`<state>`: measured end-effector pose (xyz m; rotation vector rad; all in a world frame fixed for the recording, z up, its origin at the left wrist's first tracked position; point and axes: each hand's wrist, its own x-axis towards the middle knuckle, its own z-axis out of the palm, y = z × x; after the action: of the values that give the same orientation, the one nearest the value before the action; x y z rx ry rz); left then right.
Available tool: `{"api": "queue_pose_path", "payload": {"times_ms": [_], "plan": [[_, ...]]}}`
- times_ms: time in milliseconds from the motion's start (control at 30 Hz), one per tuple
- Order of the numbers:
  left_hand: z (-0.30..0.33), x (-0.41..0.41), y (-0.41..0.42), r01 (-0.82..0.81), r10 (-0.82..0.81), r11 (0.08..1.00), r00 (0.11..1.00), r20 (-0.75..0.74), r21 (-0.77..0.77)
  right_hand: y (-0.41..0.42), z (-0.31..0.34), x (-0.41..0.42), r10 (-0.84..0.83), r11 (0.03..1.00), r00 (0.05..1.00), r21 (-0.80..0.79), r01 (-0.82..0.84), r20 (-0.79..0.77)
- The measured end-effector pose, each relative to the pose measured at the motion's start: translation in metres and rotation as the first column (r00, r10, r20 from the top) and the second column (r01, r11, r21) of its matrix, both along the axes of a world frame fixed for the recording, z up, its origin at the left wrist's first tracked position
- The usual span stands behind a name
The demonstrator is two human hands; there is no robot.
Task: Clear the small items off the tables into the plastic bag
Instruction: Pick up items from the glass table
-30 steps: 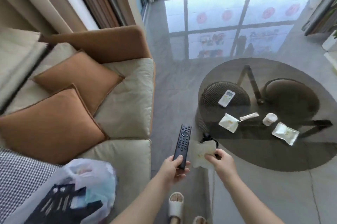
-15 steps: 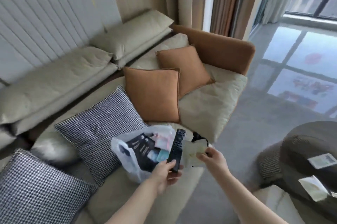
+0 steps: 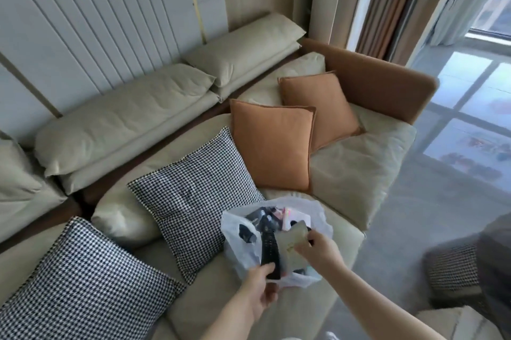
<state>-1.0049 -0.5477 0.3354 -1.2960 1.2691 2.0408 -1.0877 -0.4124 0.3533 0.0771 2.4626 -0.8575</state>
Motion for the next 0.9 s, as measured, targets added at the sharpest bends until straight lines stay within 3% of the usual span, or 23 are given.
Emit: {"api": "queue_pose_path", "payload": {"times_ms": [133, 333, 567, 733, 900], "plan": [[-0.007, -0.04, 0.012, 0.011, -0.012, 0.996, 1.0, 0.008, 0.09, 0.006, -0.005, 0.005, 0.009, 0.988, 1.0, 0.152, -0.01, 0.012], [-0.028, -0.092, 0.013, 0.004, -0.014, 0.979, 0.999, 0.047, 0.203, 0.02, -0.014, -0.009, -0.15, 0.987, 0.987, 0.074, 0.145, 0.057], [-0.074, -0.109, -0.021, -0.012, 0.018, 0.999, 0.984, 0.178, -0.037, 0.006, -0.049, -0.027, -0.177, 0.984, 0.981, 0.036, 0.174, 0.079], [-0.085, -0.104, -0.03, -0.113, 0.122, 0.99, 0.985, 0.121, -0.078, -0.013, -0.067, -0.037, -0.236, 0.969, 0.96, -0.035, 0.243, 0.149], [-0.082, -0.092, -0.035, -0.078, 0.091, 0.991, 0.988, 0.122, -0.109, -0.024, -0.078, -0.05, -0.323, 0.935, 0.918, -0.071, 0.347, 0.228]]}}
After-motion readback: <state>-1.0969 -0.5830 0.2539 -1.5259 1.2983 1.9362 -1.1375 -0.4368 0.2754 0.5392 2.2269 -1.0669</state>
